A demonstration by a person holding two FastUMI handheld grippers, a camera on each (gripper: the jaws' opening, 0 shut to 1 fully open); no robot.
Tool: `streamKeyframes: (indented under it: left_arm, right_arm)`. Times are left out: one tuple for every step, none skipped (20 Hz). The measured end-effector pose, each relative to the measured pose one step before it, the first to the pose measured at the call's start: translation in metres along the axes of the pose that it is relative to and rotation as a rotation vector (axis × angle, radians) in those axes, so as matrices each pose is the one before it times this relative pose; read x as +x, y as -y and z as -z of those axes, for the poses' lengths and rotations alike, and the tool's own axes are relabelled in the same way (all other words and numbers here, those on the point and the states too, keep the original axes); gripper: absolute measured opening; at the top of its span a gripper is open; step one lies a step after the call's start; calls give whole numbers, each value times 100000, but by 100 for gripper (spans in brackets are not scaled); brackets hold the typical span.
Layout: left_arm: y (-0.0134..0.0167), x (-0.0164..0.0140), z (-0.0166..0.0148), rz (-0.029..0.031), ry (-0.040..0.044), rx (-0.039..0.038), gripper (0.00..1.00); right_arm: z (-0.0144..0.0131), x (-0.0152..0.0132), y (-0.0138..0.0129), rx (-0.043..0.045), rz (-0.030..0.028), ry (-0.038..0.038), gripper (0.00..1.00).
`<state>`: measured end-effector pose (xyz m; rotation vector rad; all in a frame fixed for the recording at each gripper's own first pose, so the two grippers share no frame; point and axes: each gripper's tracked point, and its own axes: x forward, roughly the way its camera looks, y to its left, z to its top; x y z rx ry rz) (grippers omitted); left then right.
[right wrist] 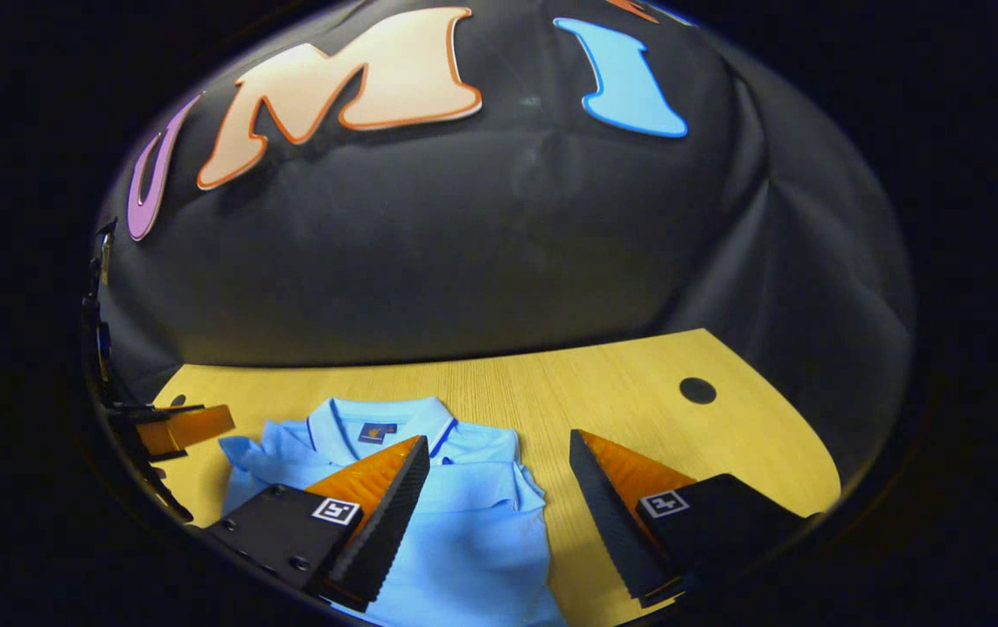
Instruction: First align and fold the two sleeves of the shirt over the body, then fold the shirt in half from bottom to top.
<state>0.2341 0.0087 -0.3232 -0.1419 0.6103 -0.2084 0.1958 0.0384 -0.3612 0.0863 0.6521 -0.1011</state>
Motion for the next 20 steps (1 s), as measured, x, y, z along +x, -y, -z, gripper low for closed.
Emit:
streamKeyframes:
  left_arm:
    - [355, -1549, -970, -1072, 3406, 1891, 95]
    - [525, -1739, -1210, -392, 2896, 1367, 95]
    - [610, -1681, -974, -299, 2543, 316, 95]
    - [768, -1706, -614, 213, 1409, 192, 95]
    - [638, -1691, -652, -64, 1719, 613, 95]
    - [304, -1724, -804, -1250, 2289, 763, 95]
    - [296, -1794, -874, -1588, 2674, 912, 96]
    - [443, -1773, -824, -836, 2992, 540, 96]
    - [491, -2024, -658, -366, 2006, 222, 96]
    - [417, -1739, -619, -198, 2195, 161, 96]
    - [224, -1603, -453, -930, 1617, 58, 96]
    - [184, -1762, -366, -985, 1592, -52, 96]
    - [302, -1452, -407, -239, 1303, 86, 95]
    - [204, -1395, -281, -689, 2132, 304, 96]
    - [201, -1398, -246, -249, 787, 698, 96]
    - [-86, -1242, -95, -815, 1435, 721, 95]
    - [-9, -1333, -290, -1052, 1077, 887, 96]
    - [-214, -1181, -404, -1717, 1646, 144, 95]
    - [53, -1071, -509, -540, 2037, -330, 96]
    - [164, -865, -465, -102, 1442, -635, 95]
  right_arm:
    - [-845, -1358, -4, -116, -895, 2257, 99]
    - [-609, -1402, -262, 16, -1863, 1997, 100]
    - [-844, -1547, -285, 407, -1566, 1615, 100]
    - [-741, -1683, -104, 174, -1416, 1855, 99]
    - [-1064, -1835, -209, -532, -1351, 2081, 100]
    - [-1304, -1875, -143, -934, -1102, 3573, 100]
    - [-1336, -1785, -267, -1448, -1471, 3969, 100]
    - [-1184, -2068, -360, -1119, -1405, 3349, 100]
    - [-1241, -1942, -352, -983, -2330, 3115, 99]
    - [-1166, -1986, -270, -392, -1540, 2926, 100]
    - [-1076, -1720, -248, -103, -1429, 3196, 100]
    - [-440, -1330, -163, 919, -811, 1481, 100]
    - [-411, -1687, -294, 1771, -1322, 534, 100]
    - [-178, -1490, -374, 2027, -1446, 568, 100]
    - [-537, -1398, -55, 1533, -159, 585, 100]
    - [-398, -1508, 385, 294, 1150, 1341, 99]
    - [-697, -1473, 529, -642, 1418, 2484, 100]
    - [-728, -1335, 222, -965, 585, 3206, 99]
    - [-271, -1294, -93, -69, -227, 1795, 99]
    - [-105, -1026, -141, 82, -1139, 1146, 99]
